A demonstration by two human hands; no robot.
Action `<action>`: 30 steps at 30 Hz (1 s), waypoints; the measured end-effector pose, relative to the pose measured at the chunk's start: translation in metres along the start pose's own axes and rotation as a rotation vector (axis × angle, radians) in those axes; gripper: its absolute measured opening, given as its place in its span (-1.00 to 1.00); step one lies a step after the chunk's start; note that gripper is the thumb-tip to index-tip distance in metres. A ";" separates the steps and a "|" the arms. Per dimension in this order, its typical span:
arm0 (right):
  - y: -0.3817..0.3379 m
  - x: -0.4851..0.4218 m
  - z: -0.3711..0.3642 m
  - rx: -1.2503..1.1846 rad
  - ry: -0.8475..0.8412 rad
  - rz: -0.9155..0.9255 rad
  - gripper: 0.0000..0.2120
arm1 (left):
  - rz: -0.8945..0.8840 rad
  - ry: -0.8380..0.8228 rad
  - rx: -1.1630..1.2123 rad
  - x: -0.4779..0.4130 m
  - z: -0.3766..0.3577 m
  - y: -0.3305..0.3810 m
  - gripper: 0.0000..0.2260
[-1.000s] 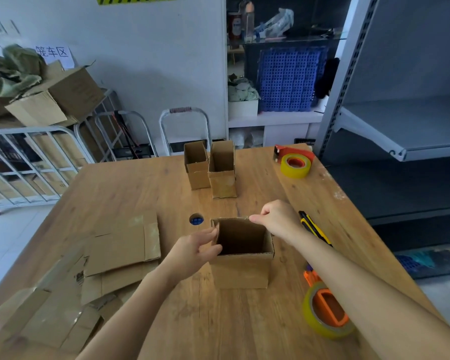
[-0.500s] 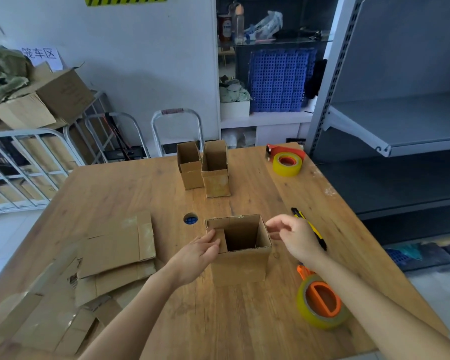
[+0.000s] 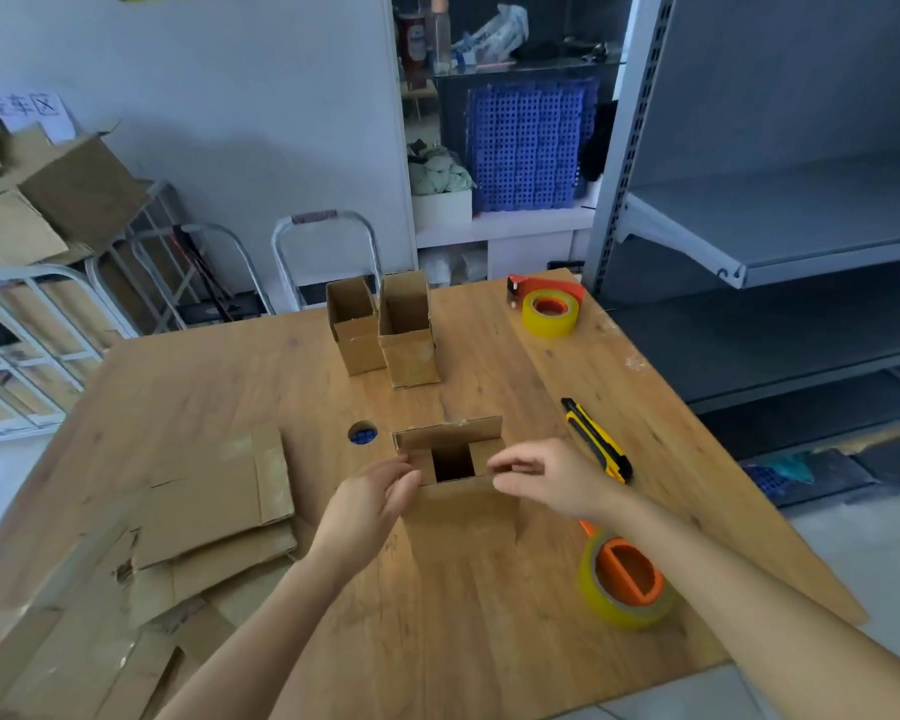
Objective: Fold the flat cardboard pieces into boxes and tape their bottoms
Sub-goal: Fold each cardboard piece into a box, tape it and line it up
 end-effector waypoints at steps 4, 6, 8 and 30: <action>0.001 -0.010 -0.005 0.056 0.392 -0.130 -0.75 | 0.072 0.229 -0.011 -0.002 0.003 -0.003 -0.58; 0.004 -0.017 -0.012 0.024 0.472 -0.190 -0.59 | 0.041 0.284 -0.155 -0.004 0.003 -0.001 -0.50; 0.000 -0.020 -0.014 0.096 0.450 -0.133 -0.37 | -0.022 0.283 -0.268 -0.005 0.003 0.002 -0.41; 0.000 -0.030 -0.047 0.733 0.357 0.306 -0.62 | -0.232 0.095 -0.508 0.012 -0.018 0.004 -0.60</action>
Point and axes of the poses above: each hand's wrist, its own x-axis away from the middle knuckle, its own z-axis out of the back of the hand, y = z × x, the point moved 3 cm from there along -x, towards the middle knuckle, and after that the axes turned 12 degrees about -y, right-handed, at the moved point
